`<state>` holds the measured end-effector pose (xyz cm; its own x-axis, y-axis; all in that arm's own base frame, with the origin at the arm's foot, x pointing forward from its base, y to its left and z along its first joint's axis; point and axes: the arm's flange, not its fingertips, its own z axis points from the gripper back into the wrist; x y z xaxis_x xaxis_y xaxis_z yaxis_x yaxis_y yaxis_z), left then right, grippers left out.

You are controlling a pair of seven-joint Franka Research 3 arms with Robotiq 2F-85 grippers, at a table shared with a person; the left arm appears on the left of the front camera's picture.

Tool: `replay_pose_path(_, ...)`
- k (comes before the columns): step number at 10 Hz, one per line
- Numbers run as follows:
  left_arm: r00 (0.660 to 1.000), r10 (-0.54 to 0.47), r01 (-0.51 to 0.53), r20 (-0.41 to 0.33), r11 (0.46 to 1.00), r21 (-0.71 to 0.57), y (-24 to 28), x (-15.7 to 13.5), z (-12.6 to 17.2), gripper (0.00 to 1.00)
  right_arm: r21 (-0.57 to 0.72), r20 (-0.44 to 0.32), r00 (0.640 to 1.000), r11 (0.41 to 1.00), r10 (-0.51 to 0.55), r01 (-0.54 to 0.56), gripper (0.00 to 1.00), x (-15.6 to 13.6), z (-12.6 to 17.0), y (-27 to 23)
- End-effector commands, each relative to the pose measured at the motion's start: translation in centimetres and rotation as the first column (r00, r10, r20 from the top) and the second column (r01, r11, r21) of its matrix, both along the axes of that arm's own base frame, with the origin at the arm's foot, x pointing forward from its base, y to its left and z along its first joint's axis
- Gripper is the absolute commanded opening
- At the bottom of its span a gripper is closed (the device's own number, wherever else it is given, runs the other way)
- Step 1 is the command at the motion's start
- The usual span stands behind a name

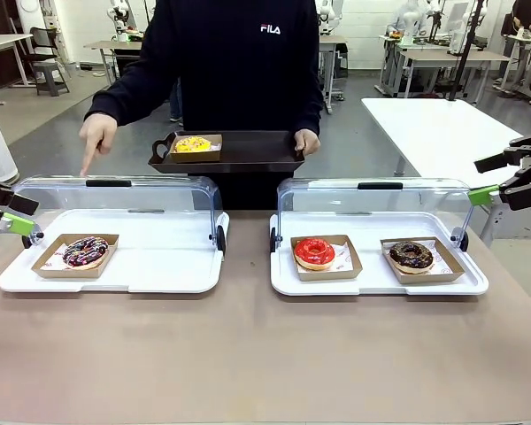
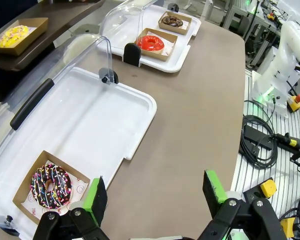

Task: Provide the desired donut to the person.
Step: Pick up and lift the Paper togo box containing the Donut pointed at by the person.

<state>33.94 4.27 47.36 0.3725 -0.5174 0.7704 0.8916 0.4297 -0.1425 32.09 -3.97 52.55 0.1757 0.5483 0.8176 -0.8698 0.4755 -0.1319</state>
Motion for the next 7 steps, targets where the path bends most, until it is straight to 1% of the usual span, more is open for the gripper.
replay_pose_path(1, 1.0, -0.002, 0.003, 0.003, 1.0, -0.017, -0.02, 0.09, -0.15, 1.0, 0.022, 0.005, 1.0, 1.0, 0.011, -0.011, 1.0, 0.26, -0.06, 0.16)
replay_pose_path(7, 1.0, -0.002, 0.003, 0.003, 1.0, -0.017, -0.02, 0.09, -0.15, 1.0, 0.022, 0.005, 1.0, 1.0, 0.011, -0.011, 1.0, 0.26, -0.06, 0.16)
